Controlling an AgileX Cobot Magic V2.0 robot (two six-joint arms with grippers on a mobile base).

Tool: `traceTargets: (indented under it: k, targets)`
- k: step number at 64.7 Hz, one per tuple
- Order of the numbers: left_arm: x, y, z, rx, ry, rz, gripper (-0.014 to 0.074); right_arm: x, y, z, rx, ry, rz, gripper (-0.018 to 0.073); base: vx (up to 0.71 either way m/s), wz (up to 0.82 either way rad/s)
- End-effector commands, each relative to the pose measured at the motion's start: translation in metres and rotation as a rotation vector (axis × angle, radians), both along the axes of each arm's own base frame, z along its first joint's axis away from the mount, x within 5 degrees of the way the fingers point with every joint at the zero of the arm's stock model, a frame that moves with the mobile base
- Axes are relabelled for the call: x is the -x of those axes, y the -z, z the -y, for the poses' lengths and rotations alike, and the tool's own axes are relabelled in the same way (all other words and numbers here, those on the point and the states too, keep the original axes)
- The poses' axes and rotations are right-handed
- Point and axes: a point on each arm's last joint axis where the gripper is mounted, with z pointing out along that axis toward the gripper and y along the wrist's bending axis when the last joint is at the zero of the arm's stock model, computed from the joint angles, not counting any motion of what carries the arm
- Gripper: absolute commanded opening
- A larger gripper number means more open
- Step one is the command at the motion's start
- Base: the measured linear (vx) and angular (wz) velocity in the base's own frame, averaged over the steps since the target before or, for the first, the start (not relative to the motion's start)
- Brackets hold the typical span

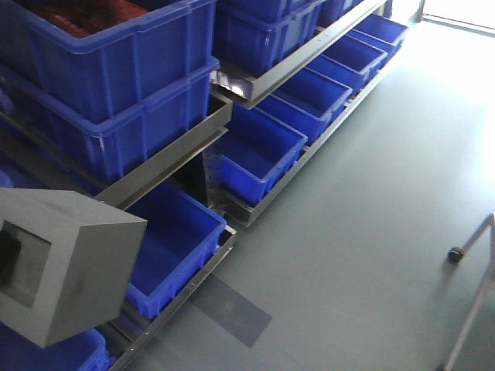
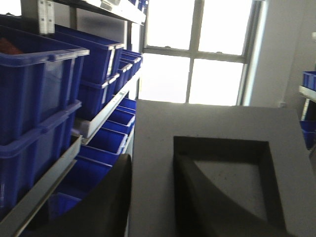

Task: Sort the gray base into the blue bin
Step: 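Turn and drive up to the large empty blue bin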

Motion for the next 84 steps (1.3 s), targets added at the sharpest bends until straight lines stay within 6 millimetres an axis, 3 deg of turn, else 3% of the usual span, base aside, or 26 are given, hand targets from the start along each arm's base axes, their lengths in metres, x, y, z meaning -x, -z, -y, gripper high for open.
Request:
traceTargets:
  k: [1, 84]
  targets:
    - [0.0009, -0.0201, -0.0018, 0.075, -0.011, 0.111, 0.0146, -0.0008, -0.0066, 0.0003, 0.02, 0.001, 0.072, -0.0005, 0.16, 0.65]
    - [0.0009, -0.0201, -0.0018, 0.075, -0.011, 0.111, 0.0146, -0.0008, -0.0066, 0.0003, 0.02, 0.001, 0.072, -0.0005, 0.15, 0.64]
